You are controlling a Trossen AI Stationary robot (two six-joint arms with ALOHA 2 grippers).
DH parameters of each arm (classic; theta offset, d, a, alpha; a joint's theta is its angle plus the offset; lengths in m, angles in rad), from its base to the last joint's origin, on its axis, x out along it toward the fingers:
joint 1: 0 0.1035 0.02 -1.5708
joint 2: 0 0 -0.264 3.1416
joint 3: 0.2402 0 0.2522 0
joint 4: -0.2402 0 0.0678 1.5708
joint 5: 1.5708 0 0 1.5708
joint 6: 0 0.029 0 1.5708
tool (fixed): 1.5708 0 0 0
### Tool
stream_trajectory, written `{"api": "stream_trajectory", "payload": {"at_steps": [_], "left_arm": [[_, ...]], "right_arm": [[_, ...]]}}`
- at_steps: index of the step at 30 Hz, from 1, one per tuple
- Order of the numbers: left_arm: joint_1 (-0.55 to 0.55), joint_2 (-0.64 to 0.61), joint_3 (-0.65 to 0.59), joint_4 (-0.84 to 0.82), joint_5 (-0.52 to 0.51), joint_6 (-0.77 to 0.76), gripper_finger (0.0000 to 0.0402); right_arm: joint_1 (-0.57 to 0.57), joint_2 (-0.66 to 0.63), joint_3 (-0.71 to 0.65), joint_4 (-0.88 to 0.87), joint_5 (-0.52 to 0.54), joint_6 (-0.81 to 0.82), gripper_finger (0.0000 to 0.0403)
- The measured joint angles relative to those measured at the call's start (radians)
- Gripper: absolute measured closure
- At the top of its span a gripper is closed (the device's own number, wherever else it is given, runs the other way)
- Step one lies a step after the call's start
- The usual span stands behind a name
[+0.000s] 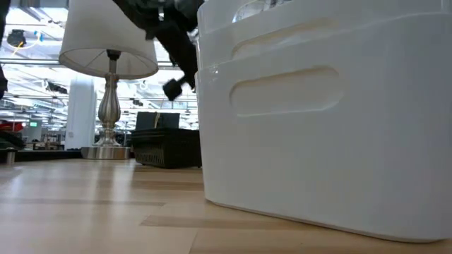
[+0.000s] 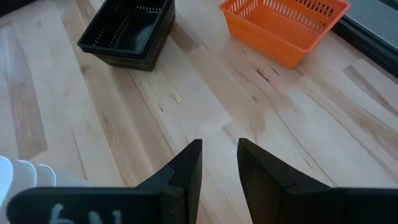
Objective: Stack baskets by color
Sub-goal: Stack the bottom orange bin on the top orange bin
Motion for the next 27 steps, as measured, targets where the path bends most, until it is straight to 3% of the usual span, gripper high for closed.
{"api": "stream_trajectory", "payload": {"at_steps": [9,27], "left_arm": [[0.09,0.139,0.0,0.02,0.139,-0.06,0.0402],[0.12,0.15,0.001,-0.062,0.159,-0.041,0.0402]], "right_arm": [[0.001,0.0,0.0,-0.007,0.0,0.002,0.0278],[0.001,0.0,0.0,-0.009,-0.001,-0.005,0.0278]]}}
